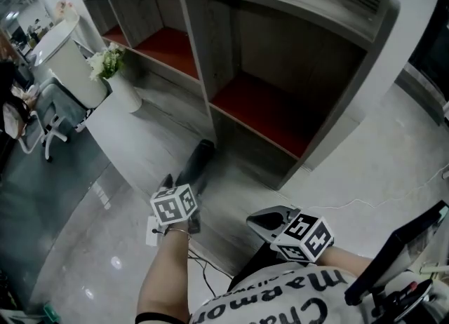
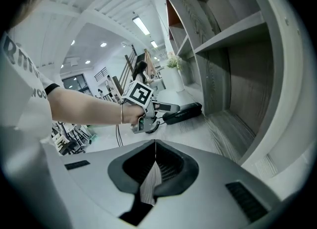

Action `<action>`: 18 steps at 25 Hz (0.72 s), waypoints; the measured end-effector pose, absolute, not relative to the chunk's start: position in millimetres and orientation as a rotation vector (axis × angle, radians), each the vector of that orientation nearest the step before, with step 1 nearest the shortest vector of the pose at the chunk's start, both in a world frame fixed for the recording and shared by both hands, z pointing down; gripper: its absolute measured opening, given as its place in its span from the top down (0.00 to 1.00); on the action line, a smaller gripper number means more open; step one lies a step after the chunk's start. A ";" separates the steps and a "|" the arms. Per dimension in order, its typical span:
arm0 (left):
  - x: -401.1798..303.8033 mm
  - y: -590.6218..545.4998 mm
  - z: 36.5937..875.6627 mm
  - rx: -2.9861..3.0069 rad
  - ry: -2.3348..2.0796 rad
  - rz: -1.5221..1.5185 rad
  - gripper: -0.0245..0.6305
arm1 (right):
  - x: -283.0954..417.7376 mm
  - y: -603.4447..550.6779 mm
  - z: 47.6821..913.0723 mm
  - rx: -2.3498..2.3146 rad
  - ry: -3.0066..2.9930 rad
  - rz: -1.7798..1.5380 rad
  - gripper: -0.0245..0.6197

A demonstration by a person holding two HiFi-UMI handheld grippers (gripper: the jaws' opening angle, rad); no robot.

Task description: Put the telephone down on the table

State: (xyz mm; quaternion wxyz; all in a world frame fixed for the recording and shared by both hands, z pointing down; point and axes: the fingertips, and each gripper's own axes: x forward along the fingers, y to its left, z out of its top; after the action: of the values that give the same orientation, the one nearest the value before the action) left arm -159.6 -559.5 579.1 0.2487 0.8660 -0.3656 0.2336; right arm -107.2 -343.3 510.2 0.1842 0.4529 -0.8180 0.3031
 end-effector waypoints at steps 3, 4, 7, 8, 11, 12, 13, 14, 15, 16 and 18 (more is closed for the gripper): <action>-163.6 -545.3 552.1 2.420 -0.972 0.527 0.15 | -116.6 -337.2 506.1 1.261 -2.325 0.830 0.94; -164.1 -539.7 540.6 2.438 -0.957 0.466 0.16 | -118.9 -337.0 505.3 1.255 -2.332 0.818 0.94; -171.3 -521.3 504.6 2.460 -0.913 0.258 0.16 | -123.6 -349.1 500.4 1.238 -2.373 0.770 0.94; -175.8 -510.9 490.8 2.461 -0.894 0.187 0.16 | -125.3 -354.1 496.8 1.232 -2.392 0.753 0.94; -190.1 -461.9 437.2 2.461 -0.793 -0.093 0.18 | -130.9 -363.7 483.3 1.200 -2.452 0.706 0.94; -195.3 -444.2 421.4 2.454 -0.776 -0.178 0.21 | -132.5 -365.5 479.1 1.179 -2.471 0.694 0.95; -201.1 -427.6 409.5 2.448 -0.780 -0.240 0.25 | -133.8 -366.3 475.0 1.156 -2.491 0.683 0.95; -207.4 -412.4 401.6 2.444 -0.806 -0.281 0.34 | -134.7 -365.6 471.1 1.132 -2.509 0.672 0.95; -214.0 -398.9 396.8 2.438 -0.849 -0.310 0.46 | -134.7 -363.4 467.5 1.108 -2.526 0.661 0.95; -220.3 -387.2 393.9 2.427 -0.901 -0.331 0.56 | -133.7 -360.3 464.0 1.085 -2.541 0.647 0.95; -229.4 -366.0 390.9 2.400 -0.997 -0.353 0.64 | -128.6 -352.8 456.9 1.043 -2.563 0.614 0.95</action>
State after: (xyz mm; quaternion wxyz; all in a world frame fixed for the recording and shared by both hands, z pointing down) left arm -229.4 -366.0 390.9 0.2563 0.8845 -0.3674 -0.1300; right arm -128.6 -352.8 456.9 0.1529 0.3635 -0.8937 0.2141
